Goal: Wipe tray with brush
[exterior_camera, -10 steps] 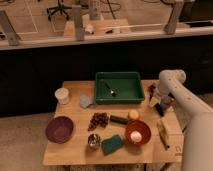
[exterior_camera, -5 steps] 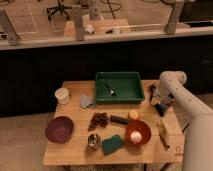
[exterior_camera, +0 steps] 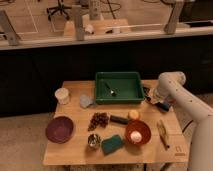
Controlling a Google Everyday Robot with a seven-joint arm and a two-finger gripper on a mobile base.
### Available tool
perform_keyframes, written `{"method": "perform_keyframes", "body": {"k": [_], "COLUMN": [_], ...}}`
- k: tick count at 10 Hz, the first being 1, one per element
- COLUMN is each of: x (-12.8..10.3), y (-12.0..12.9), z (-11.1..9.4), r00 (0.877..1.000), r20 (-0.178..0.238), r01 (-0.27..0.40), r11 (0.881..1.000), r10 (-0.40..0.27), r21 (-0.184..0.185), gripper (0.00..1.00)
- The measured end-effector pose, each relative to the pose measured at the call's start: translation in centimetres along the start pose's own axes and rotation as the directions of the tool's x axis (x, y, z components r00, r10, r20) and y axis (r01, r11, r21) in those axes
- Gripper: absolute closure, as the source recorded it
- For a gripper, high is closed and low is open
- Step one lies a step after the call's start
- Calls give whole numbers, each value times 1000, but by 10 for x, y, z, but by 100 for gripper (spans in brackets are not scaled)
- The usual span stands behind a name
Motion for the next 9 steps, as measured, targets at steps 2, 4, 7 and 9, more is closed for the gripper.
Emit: {"method": "perform_keyframes", "body": {"k": [2, 4, 7, 9], "x": [-5, -8, -16, -24], "y": [3, 4, 6, 10], "z": [-5, -7, -17, -30], "r00": [1000, 1000, 998, 997], "r20": [14, 29, 55, 73], "r01": [7, 2, -7, -3], "r11": [1000, 1000, 998, 998], "r10": [-7, -2, 10, 7], "r21": [-9, -27, -54, -60], "gripper": [95, 95, 95, 95]}}
